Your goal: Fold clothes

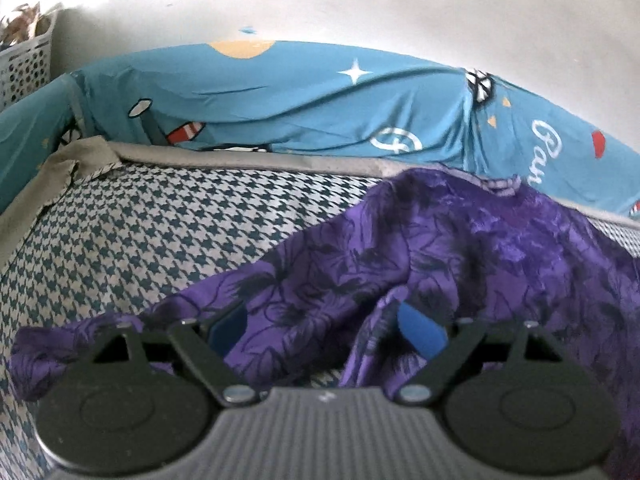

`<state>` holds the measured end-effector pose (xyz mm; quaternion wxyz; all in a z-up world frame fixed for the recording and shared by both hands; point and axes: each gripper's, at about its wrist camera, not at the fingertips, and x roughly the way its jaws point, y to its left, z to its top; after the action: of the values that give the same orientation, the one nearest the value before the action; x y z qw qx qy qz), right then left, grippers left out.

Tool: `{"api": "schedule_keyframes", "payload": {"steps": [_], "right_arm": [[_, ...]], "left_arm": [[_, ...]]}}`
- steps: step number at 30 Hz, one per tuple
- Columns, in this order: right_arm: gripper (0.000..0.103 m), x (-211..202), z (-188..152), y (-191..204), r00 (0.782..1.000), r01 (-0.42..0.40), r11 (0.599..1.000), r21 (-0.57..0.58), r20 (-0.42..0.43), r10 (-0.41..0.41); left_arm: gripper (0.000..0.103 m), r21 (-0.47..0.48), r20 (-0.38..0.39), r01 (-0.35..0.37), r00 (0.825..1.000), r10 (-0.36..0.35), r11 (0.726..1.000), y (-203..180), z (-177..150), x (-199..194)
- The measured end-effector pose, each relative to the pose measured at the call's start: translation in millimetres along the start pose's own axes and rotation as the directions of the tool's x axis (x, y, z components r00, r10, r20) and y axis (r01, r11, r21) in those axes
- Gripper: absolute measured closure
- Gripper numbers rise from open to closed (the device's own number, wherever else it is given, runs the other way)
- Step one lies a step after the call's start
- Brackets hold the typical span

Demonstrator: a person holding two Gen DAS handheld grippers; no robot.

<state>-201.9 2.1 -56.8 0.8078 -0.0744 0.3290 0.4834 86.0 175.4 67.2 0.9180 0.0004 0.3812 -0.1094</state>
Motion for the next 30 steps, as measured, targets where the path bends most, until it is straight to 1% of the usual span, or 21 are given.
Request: {"api": "schedule_keyframes", "payload": {"steps": [3, 5, 8, 10, 13, 17, 19, 23, 27, 30], "right_arm": [[0.086, -21, -10, -14, 0.998, 0.062, 0.997, 0.056, 0.005, -0.062], [0.085, -37, -19, -30, 0.994, 0.105, 0.988, 0.109, 0.011, -0.107], [0.085, -60, -33, -61, 0.983, 0.181, 0.961, 0.209, -0.001, -0.185], [0.085, -77, -42, -77, 0.97, 0.239, 0.937, 0.255, -0.01, -0.244], [0.085, -101, -56, -99, 0.943, 0.323, 0.893, 0.315, -0.029, -0.331], [0.085, -122, -68, -116, 0.908, 0.404, 0.842, 0.358, -0.048, -0.415], [0.085, -128, -72, -123, 0.895, 0.429, 0.817, 0.385, -0.058, -0.442], [0.085, -134, -78, -132, 0.871, 0.473, 0.773, 0.422, -0.093, -0.482], [0.084, -135, -84, -135, 0.863, 0.494, 0.761, 0.421, -0.128, -0.489], [0.084, -135, -85, -134, 0.859, 0.503, 0.763, 0.406, -0.141, -0.492]], "left_arm": [[0.011, 0.037, -0.011, 0.016, 1.0, -0.015, 0.999, -10, -6, 1], [0.011, 0.064, -0.022, 0.024, 1.0, -0.022, 0.998, -18, -11, 2], [0.011, 0.075, -0.053, 0.064, 0.997, -0.06, 0.995, -29, -19, 4], [0.011, 0.083, -0.08, 0.096, 0.993, -0.089, 0.992, -38, -25, 6], [0.011, 0.123, -0.1, 0.12, 0.989, -0.108, 0.985, -53, -34, 5], [0.01, 0.145, -0.12, 0.151, 0.984, -0.134, 0.978, -69, -46, 2], [0.01, 0.137, -0.133, 0.166, 0.98, -0.148, 0.977, -75, -52, 1], [0.007, 0.154, -0.143, 0.181, 0.977, -0.159, 0.971, -89, -63, -1], [0.007, 0.164, -0.155, 0.182, 0.975, -0.157, 0.97, -98, -73, -1], [0.007, 0.176, -0.166, 0.167, 0.976, -0.138, 0.97, -104, -80, 0]]}}
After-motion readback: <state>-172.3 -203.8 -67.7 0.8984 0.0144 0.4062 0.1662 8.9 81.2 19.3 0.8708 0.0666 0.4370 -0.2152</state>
